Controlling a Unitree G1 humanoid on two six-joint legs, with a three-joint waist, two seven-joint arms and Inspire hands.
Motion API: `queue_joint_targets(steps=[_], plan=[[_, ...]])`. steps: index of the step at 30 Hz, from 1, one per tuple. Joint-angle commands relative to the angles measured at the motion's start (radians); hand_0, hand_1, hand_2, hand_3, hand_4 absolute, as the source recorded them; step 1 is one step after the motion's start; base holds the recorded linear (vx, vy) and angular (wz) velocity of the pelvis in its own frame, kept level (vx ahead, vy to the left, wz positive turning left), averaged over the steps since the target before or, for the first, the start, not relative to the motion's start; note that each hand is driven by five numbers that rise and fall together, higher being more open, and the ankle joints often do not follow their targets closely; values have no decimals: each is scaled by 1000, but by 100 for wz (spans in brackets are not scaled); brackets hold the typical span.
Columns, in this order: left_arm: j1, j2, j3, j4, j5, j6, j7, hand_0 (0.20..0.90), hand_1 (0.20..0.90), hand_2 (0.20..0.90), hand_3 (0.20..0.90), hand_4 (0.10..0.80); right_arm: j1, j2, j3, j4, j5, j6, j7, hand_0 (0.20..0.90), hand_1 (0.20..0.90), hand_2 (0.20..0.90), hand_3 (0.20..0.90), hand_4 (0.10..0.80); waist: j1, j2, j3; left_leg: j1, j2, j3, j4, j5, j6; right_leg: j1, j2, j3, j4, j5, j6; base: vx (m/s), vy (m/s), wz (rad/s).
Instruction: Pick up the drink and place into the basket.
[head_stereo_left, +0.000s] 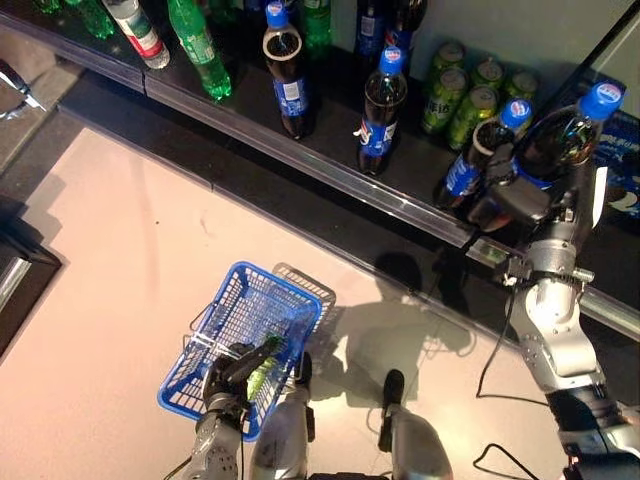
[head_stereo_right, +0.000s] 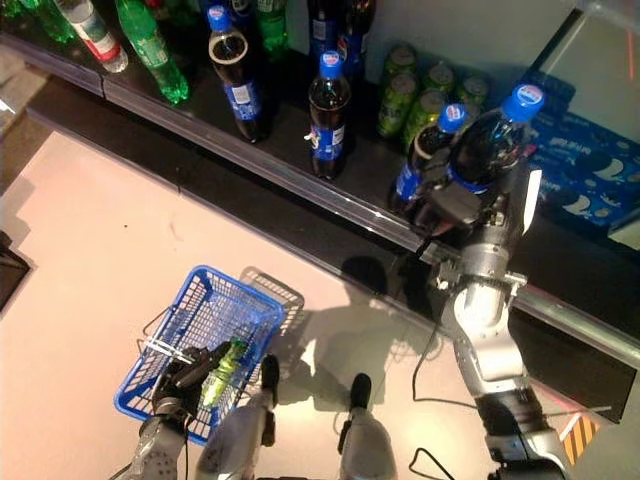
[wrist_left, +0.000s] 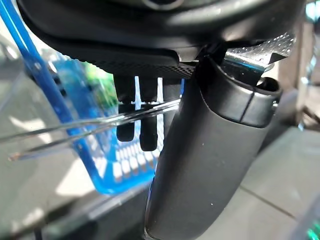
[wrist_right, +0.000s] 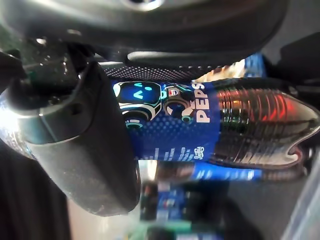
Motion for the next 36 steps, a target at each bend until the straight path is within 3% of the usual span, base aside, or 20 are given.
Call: queue_joint_targets(steps=[1, 7, 14, 23, 30, 36], plan=[[39, 124, -5, -239, 60, -40, -45, 300, 300, 300, 200, 100, 30, -36, -12, -162, -22, -116, 108, 300, 300, 300, 200, 100, -13, -4, -321, 22, 45, 8, 7, -72, -47, -11, -6, 42, -30, 1, 1, 0, 0, 0], [71, 191, -35, -538, -21, 93, -74, 300, 300, 300, 200, 100, 144, -8, 98, -237, 73, -99, 244, 300, 300, 300, 200, 100, -1, 9, -333, 43, 45, -3, -30, -62, -46, 17, -6, 24, -58, 7, 14, -7, 10, 0], [69, 267, -63, -723, -122, 171, -92, 300, 300, 300, 200, 100, 169, -17, 252, -241, 80, -101, 303, 300, 300, 300, 200, 100, 22, 16, -338, 49, 39, -19, -30, -66, -44, 36, -19, -6, -69, 8, 29, -1, 11, 3], [10, 368, -150, -832, -307, 254, -130, 300, 300, 300, 200, 100, -15, -6, 434, -178, 69, -144, 167, 300, 300, 300, 200, 100, 84, 28, -351, 49, 27, -65, -30, -66, -44, 57, -39, -57, -69, 4, 42, 21, 14, 9], [-36, 371, -237, -860, -369, 275, -188, 300, 300, 300, 200, 100, -112, 106, 546, -60, 73, -186, 121, 300, 300, 300, 200, 100, 120, 42, -351, 37, 15, -98, -30, -61, -38, 64, -56, -87, -69, 5, 46, 11, 37, 18], [-99, 364, -338, -856, -399, 261, -264, 300, 300, 300, 200, 100, -174, 185, 645, 79, -28, -203, 61, 300, 300, 300, 200, 100, 143, 54, -351, 23, 2, -121, -30, -56, -34, 64, -77, -100, -69, 11, 54, -4, 49, 20]])
